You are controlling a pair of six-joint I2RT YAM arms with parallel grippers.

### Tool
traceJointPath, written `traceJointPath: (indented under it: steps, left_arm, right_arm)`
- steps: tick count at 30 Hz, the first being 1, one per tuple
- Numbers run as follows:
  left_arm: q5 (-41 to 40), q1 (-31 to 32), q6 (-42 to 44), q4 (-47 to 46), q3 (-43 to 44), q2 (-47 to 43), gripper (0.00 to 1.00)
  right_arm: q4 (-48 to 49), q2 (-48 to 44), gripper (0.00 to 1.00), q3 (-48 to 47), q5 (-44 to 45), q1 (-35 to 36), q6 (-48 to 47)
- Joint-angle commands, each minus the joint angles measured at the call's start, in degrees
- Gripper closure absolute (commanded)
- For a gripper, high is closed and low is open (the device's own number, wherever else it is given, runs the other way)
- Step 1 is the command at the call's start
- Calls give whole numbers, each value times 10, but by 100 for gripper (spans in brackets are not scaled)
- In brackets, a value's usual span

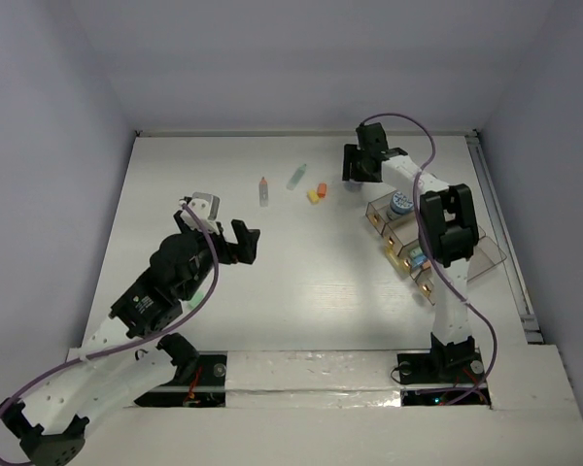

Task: Sort the stationery into containers
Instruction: Pick up the stationery from the center of the board.

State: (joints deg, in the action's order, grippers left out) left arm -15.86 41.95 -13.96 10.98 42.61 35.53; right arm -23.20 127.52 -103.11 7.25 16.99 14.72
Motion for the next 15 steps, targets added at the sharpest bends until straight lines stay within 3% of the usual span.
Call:
traceJointPath:
  steps: [1,5,9,12,15]
  left_arm:
    - [22,-7,10,-26,-5,-9,1]
    - [41,-21,10,-30,-5,-15,1]
    - [70,-34,9,-31,-2,-27,1]
    - [92,-57,7,-32,-3,-55,1]
    - [107,-63,4,-39,-8,-91,1]
  right_arm:
    - [20,-34,56,-32,31,12,-14]
    - [103,-147,58,25,93,18,-22]
    - [107,-236,60,70,157,-3,-40]
    - [85,-285,60,140,163,-43,-6]
    - [97,-379,60,266,154,-76,40]
